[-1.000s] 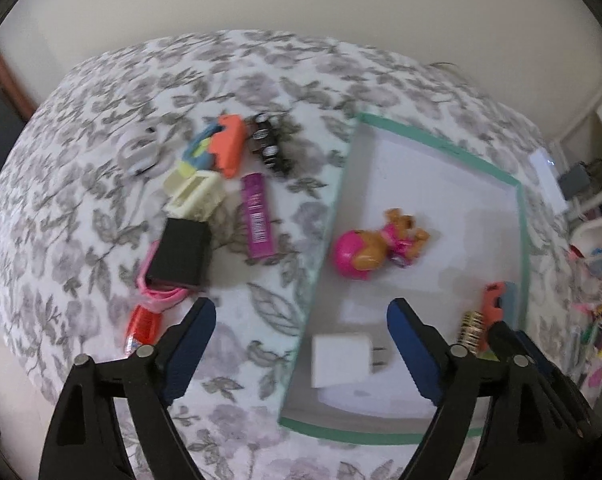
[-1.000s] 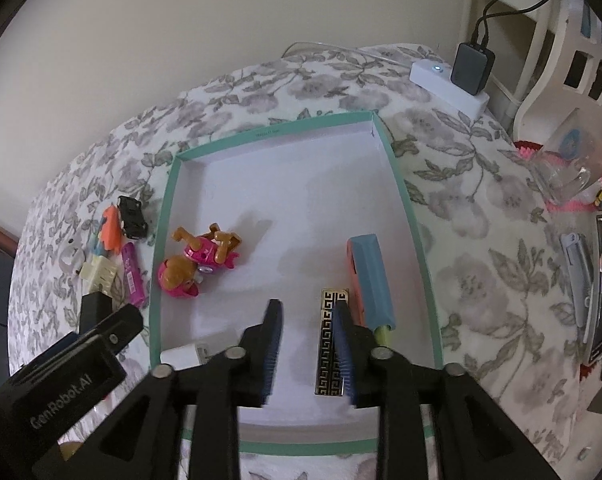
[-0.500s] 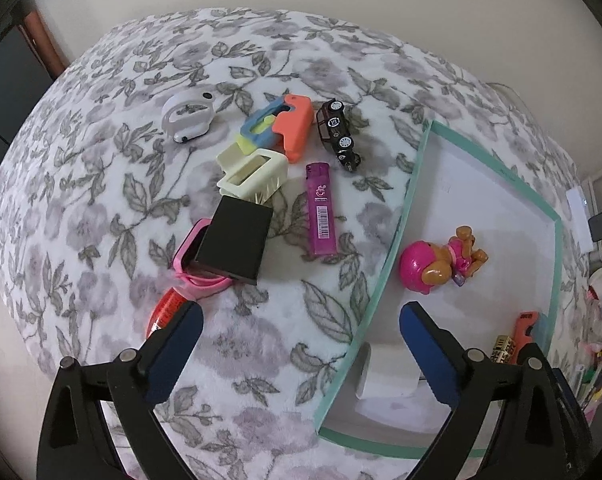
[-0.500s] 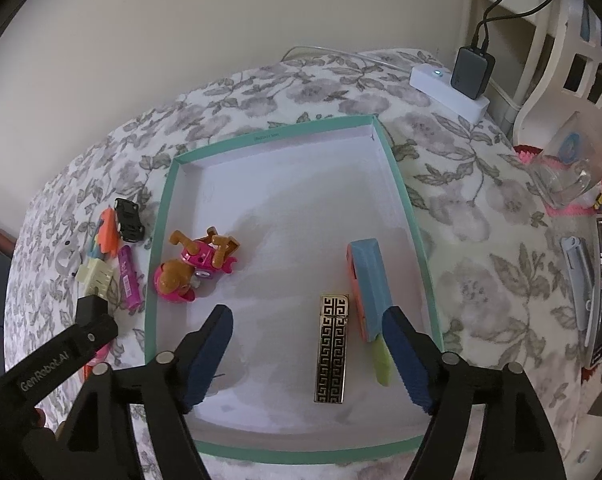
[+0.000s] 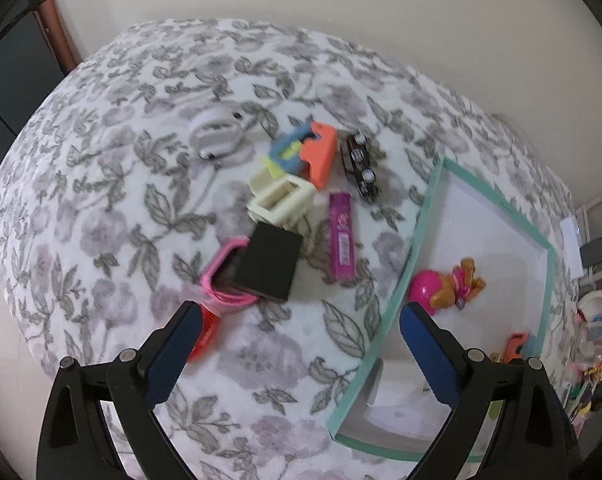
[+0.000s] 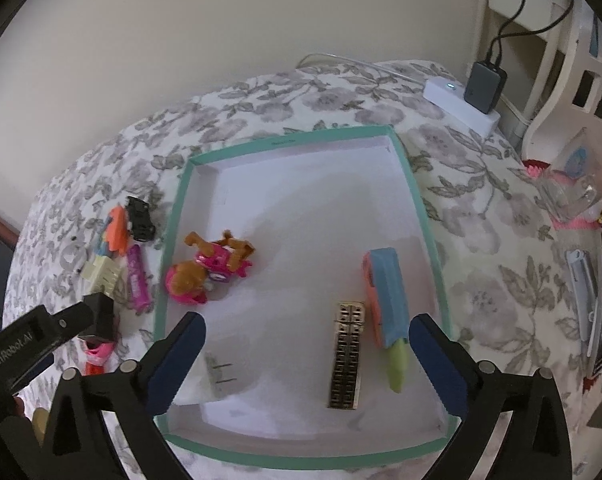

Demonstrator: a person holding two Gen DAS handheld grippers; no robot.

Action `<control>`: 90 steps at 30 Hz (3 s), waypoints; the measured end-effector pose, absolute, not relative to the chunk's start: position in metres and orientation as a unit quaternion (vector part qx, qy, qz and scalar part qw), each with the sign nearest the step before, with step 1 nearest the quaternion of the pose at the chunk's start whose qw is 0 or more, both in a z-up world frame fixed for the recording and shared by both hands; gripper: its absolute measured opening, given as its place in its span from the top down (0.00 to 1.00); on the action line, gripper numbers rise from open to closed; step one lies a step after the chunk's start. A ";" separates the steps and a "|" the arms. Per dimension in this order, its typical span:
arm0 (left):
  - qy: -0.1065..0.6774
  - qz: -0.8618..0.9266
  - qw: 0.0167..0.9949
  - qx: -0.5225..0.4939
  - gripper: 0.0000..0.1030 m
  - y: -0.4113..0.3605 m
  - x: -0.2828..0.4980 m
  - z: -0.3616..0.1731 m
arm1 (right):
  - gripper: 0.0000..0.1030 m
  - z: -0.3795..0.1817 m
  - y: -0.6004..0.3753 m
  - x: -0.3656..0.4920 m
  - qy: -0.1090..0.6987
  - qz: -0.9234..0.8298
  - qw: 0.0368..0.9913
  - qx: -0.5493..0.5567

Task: Organize rigid objects
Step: 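Move both tools back toward the red glue bottle and pink strap, then grasp the red glue bottle with the left tool while the right tool grasps the black charger, then carry the glue bottle and black charger over the tray, lowering them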

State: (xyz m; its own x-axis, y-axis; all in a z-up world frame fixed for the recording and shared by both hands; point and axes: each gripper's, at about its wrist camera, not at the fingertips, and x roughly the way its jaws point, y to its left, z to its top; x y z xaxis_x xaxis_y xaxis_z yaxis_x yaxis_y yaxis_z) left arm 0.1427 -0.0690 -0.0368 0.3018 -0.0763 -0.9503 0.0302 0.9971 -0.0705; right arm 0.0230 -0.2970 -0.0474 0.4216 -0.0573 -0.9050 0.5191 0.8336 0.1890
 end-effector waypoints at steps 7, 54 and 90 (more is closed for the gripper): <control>0.560 -0.012 0.826 -0.053 0.04 -0.025 0.149 -0.018 | 0.00 -0.030 -0.260 0.046 0.481 -0.104 0.839 0.234; 0.650 -0.093 0.754 0.008 0.54 0.008 0.133 -0.122 | 0.52 -0.097 -0.114 0.134 0.566 0.058 0.804 0.174; 0.584 -0.047 0.810 0.009 0.77 0.039 0.137 -0.057 | 0.56 -0.063 -0.160 0.093 0.527 0.052 0.805 0.269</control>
